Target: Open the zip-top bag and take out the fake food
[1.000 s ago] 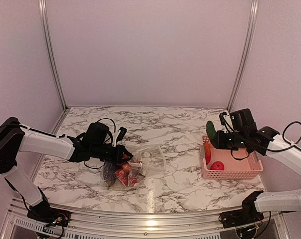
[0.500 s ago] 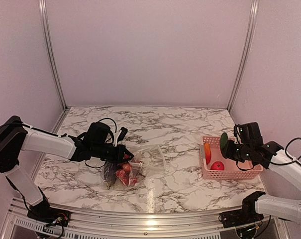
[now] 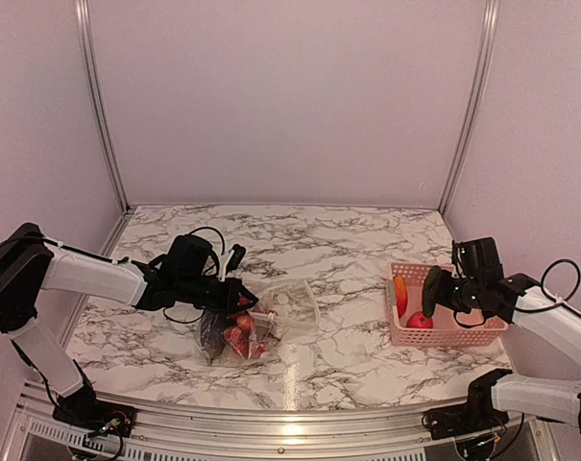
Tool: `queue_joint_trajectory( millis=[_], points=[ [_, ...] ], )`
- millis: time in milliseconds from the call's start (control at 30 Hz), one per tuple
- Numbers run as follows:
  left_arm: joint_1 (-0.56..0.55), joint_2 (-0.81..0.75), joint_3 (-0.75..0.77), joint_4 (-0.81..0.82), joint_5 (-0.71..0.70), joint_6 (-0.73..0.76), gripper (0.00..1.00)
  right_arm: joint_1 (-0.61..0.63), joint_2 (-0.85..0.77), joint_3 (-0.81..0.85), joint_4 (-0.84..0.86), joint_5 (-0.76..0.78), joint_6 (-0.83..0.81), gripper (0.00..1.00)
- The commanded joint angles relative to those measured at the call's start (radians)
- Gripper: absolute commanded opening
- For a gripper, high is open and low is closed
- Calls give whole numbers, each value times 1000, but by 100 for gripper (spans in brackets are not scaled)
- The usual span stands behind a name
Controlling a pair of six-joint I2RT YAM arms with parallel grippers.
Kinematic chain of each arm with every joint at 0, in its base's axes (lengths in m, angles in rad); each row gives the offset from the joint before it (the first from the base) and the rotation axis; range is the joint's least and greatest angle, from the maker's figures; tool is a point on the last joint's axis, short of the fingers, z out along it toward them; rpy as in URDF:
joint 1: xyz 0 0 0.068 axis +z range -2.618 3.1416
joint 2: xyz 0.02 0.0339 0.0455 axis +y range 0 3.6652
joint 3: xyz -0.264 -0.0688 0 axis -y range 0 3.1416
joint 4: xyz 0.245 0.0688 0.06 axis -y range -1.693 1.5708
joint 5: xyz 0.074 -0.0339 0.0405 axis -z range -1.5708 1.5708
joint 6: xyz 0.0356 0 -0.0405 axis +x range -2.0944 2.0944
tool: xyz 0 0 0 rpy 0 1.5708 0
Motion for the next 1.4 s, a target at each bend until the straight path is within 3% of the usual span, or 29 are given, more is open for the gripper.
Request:
queue_joint_trajectory(
  millis=[0,233,300,667,967,1367],
  points=[
    [10,-2,14,1,1,8,0,-49,10,-8,54,-20,-39,38],
    [10,-4,16,1,3,7,0,-64,24,0,86,-79,-85,43],
    [11,-4,16,2,3,6,0,-64,22,4,104,-105,-108,48],
    [12,-43,2,8,8,8,0,-38,88,68,229,-402,-246,56],
    [10,-106,-31,41,30,10,0,175,213,99,385,-452,-199,57],
    [-17,-185,-73,77,124,49,0,438,556,289,531,-507,-195,52]
  ],
)
